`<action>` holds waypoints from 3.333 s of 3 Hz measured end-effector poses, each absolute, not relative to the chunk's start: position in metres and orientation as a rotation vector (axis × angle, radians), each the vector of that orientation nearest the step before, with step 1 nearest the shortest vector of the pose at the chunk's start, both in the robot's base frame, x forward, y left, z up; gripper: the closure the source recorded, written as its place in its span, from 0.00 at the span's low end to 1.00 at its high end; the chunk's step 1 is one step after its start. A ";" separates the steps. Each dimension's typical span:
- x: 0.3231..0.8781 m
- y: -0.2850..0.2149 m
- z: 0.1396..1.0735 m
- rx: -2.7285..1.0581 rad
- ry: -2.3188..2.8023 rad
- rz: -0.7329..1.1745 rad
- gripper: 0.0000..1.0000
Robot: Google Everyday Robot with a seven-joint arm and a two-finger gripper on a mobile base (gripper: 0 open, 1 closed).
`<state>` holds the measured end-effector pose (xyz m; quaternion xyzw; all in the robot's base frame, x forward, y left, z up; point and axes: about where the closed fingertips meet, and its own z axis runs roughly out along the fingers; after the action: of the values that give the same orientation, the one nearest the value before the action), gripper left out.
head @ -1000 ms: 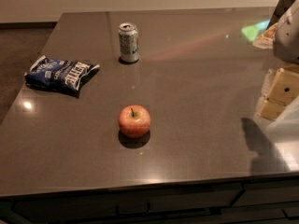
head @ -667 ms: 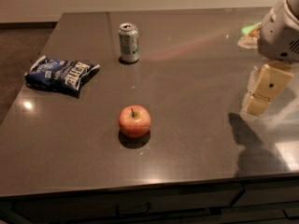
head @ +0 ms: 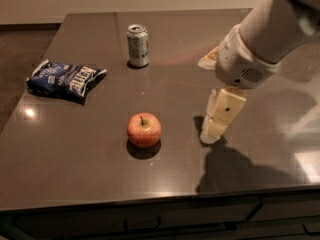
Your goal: Move apple near blue chip bag
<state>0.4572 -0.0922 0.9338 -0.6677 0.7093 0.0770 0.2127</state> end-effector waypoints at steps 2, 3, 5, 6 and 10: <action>0.454 -0.036 0.899 -1.898 1.907 0.307 0.00; 0.449 -0.002 0.883 -1.935 1.881 0.347 0.00; 0.448 0.026 0.866 -1.982 1.874 0.376 0.00; 0.449 0.030 0.859 -1.995 1.888 0.380 0.16; 0.493 0.069 0.895 -1.955 1.916 0.511 1.00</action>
Offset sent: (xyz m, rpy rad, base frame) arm -0.0049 0.0910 -0.0565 0.0789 0.0647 0.0966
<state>0.4927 0.0686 0.8950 -0.6908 0.6772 0.1805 0.1778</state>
